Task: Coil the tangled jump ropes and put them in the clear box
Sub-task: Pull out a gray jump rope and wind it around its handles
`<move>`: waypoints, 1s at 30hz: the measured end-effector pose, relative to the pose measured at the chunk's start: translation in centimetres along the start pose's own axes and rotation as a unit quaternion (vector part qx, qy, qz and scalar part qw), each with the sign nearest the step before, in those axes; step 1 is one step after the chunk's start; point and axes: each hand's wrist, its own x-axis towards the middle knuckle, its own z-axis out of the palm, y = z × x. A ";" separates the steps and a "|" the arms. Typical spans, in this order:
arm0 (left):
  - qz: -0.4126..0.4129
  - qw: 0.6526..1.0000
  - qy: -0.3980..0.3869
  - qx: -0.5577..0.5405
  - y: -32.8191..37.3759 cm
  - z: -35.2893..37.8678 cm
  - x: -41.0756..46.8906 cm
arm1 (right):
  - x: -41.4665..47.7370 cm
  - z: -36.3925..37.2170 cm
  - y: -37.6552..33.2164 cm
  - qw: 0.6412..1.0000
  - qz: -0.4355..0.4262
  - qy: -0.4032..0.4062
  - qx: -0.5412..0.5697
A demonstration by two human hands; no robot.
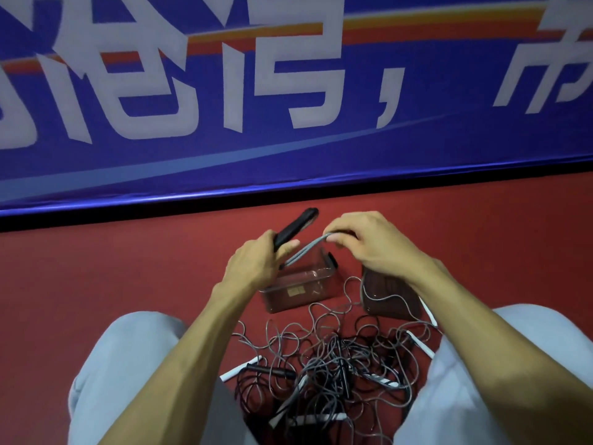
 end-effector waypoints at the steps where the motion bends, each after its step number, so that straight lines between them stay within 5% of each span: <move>1: 0.016 1.000 -0.020 0.008 0.3 0.1 0.0 | -0.1 -0.2 0.1 1.000 0.013 0.020 -0.015; 8: 0.139 0.988 -0.059 0.021 2.4 -0.1 -1.6 | 0.0 -0.8 -0.2 0.974 0.138 0.178 -0.023; 11: 0.198 0.974 -0.077 0.076 3.0 0.0 -2.6 | 0.3 -1.2 0.0 0.956 0.225 0.185 -0.003; 16: 0.211 0.976 -0.049 -0.038 3.2 -0.1 -3.1 | 0.6 -0.9 0.6 0.934 0.257 0.134 0.209; 22: 0.130 0.961 0.055 -0.238 3.0 -0.7 -2.2 | 1.2 0.0 0.5 0.831 0.297 0.145 0.447; 30: -0.061 0.886 0.131 -0.440 1.4 -0.9 0.0 | -0.4 1.2 -3.0 0.877 0.140 -0.218 0.404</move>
